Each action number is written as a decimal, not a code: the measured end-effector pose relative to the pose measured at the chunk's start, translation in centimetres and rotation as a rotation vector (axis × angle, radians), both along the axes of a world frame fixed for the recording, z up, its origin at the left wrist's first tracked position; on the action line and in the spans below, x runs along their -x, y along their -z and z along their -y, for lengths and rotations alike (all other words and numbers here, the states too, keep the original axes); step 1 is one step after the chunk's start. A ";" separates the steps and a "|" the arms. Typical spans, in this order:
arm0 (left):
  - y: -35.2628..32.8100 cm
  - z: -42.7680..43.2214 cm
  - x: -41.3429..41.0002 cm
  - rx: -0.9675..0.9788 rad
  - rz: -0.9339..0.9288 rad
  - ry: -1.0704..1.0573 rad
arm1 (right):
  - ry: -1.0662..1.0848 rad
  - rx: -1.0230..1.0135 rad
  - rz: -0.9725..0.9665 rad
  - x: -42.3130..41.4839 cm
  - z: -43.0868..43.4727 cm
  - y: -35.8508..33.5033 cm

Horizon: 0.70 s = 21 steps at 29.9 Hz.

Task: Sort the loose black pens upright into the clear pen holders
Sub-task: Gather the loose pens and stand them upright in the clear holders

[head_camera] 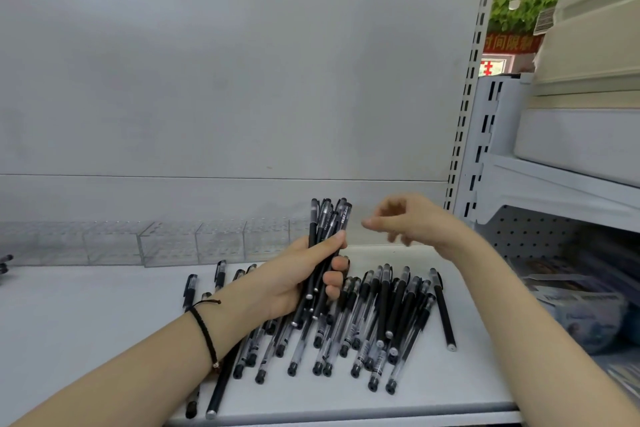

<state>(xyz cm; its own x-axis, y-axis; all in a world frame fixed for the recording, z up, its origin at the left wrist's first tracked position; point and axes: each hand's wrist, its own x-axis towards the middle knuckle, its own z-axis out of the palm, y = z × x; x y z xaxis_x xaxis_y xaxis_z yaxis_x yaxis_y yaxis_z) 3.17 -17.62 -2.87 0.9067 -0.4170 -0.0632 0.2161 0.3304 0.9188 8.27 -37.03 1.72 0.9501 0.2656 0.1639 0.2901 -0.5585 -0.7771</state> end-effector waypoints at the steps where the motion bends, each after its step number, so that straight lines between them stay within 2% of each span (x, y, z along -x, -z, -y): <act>1: -0.1 0.0 0.0 0.005 -0.010 -0.010 | 0.083 0.195 -0.007 -0.2 0.8 0.0; 3: -0.1 -0.2 0.0 0.013 -0.024 -0.016 | 0.172 0.540 -0.113 0.0 1.7 0.2; 4: -0.1 -0.2 0.0 0.017 -0.030 -0.016 | 0.177 0.651 -0.185 0.2 1.8 0.2; 6: 0.0 -0.4 0.0 0.019 -0.038 -0.015 | 0.173 0.770 -0.262 0.4 1.7 0.3; 8: 0.0 -0.4 0.0 0.018 -0.040 -0.016 | 0.176 0.813 -0.246 0.4 1.4 0.3; 15: -0.1 -0.3 0.0 0.004 -0.045 -0.033 | 0.141 0.670 -0.190 -0.1 -0.4 1.3; 21: 0.0 -0.5 0.1 0.016 -0.060 -0.025 | 0.068 0.342 -0.264 -0.7 -0.5 2.1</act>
